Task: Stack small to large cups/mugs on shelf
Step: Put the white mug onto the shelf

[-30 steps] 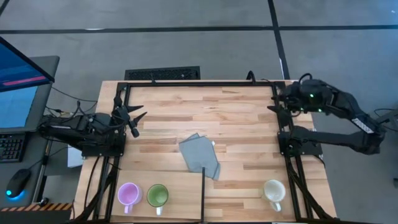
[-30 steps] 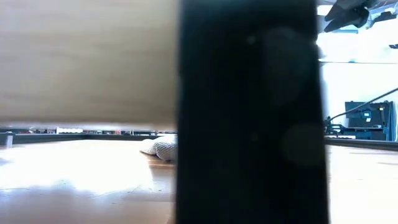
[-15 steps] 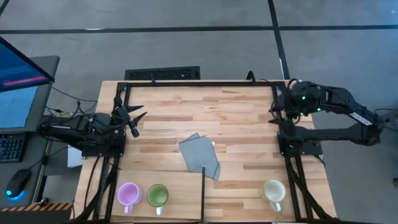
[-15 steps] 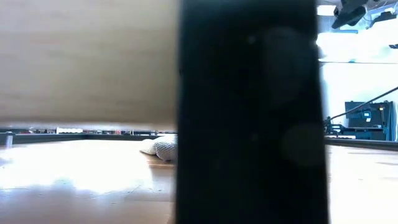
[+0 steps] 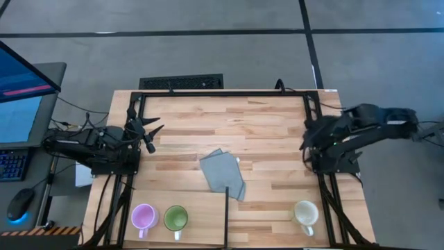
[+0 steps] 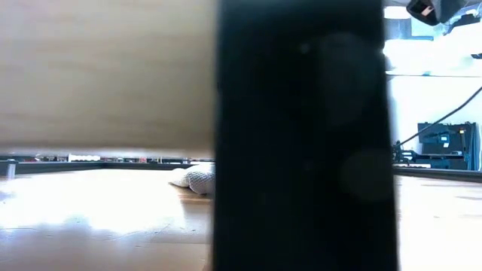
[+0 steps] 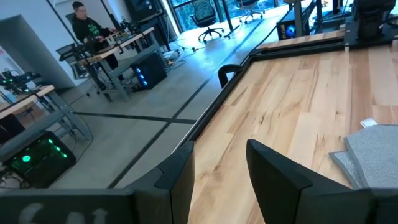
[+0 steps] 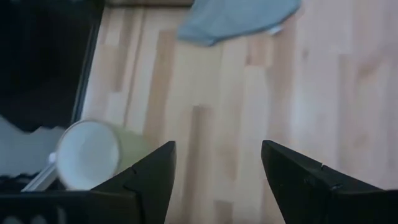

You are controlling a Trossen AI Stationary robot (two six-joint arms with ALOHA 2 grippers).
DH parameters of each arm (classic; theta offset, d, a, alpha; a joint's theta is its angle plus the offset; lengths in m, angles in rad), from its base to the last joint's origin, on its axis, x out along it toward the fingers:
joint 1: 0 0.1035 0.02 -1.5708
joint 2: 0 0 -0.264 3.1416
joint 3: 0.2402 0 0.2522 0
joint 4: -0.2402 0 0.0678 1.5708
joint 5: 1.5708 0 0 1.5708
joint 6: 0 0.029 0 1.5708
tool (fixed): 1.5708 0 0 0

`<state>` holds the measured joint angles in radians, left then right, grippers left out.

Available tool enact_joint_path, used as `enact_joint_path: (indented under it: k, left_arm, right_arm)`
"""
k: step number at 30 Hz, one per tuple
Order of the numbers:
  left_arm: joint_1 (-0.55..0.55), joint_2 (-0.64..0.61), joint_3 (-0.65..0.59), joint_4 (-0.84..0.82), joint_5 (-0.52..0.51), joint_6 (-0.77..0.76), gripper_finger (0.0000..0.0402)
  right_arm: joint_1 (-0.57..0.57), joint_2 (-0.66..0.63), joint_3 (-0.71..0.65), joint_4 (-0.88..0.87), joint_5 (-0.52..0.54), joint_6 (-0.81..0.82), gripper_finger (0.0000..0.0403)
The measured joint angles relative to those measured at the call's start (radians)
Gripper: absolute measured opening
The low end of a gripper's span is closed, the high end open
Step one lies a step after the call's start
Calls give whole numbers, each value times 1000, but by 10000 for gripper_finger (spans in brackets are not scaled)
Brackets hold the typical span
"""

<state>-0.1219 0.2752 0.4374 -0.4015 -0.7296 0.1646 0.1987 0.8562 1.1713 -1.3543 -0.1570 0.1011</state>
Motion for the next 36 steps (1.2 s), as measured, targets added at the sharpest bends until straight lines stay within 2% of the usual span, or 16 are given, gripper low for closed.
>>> enact_joint_path:
  k: [7, 15, 21, 24, 36]
  left_arm:
    - [0, 0, 0, 0, 0, 0, 138]
    - [0, 0, 0, 0, 0, -7, 138]
    - [0, 0, 0, -1, 11, -15, 138]
    - [0, 0, 0, -1, 18, -25, 138]
    - [0, 0, 0, -4, 18, -34, 138]
  right_arm:
    - [191, 114, 0, 0, 0, 226, 260]
    - [419, 159, 0, 63, 7, 705, 260]
    - [601, 166, 0, 213, 117, 1016, 260]
    - [679, 191, 0, 230, 141, 1183, 260]
    - [870, 332, 0, 249, 154, 1763, 260]
